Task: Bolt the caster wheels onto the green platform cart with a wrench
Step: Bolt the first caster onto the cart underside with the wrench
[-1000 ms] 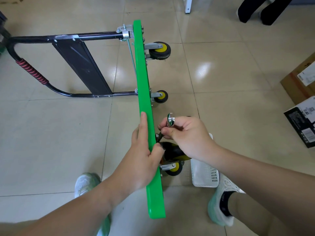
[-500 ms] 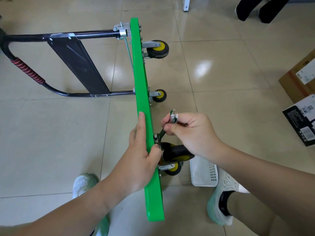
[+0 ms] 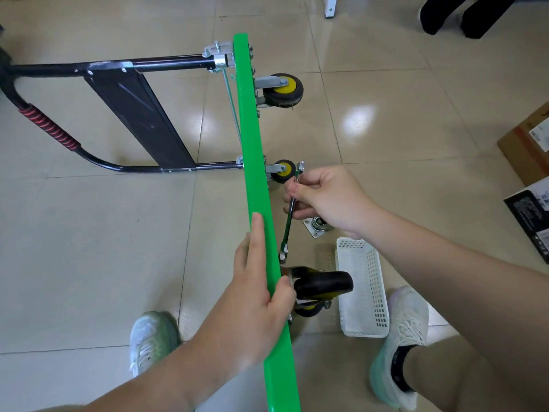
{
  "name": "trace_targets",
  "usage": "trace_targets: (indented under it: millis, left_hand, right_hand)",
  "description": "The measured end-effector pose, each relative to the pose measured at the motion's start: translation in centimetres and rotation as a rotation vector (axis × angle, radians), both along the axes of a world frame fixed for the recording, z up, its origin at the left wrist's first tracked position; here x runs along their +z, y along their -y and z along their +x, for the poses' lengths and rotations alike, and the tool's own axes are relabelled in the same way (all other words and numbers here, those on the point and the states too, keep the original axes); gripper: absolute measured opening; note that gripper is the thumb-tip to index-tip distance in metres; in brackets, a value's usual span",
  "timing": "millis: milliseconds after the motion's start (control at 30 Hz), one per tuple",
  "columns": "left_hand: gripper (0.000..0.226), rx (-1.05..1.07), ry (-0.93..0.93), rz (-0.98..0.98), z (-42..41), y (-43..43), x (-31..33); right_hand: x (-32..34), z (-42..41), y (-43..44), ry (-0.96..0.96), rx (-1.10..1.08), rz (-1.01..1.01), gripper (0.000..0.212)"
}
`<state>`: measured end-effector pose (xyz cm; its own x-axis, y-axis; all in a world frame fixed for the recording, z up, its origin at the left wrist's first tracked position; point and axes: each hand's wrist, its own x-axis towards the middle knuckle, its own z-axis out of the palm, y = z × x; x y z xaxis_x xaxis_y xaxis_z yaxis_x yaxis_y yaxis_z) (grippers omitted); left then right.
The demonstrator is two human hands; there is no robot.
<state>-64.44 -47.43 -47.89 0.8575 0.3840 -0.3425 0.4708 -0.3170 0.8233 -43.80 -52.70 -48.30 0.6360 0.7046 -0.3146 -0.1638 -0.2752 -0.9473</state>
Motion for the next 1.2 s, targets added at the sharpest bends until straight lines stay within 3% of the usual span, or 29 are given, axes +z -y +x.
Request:
trace_targets:
  millis: [467,667,867,1200]
  left_hand:
    - [0.094,-0.035,-0.035,-0.016,0.0,-0.3,0.2]
    - [0.093,-0.026,-0.023,0.007,0.1,-0.3,0.2]
    - [0.092,-0.010,-0.016,0.036,0.3,-0.2,-0.1]
    - [0.092,0.016,0.002,0.026,0.3,0.1,-0.2]
  right_hand:
    - [-2.6,0.3,-2.4,-0.132,0.109,-0.165,0.016]
    - [-1.2,-0.9,-1.2,-0.085,0.123,-0.090,0.011]
    - [-0.6,-3.6,0.9,0.081,0.049,-0.005,0.024]
    - [-1.0,-7.1,5.1,0.202,-0.040,0.113,0.044]
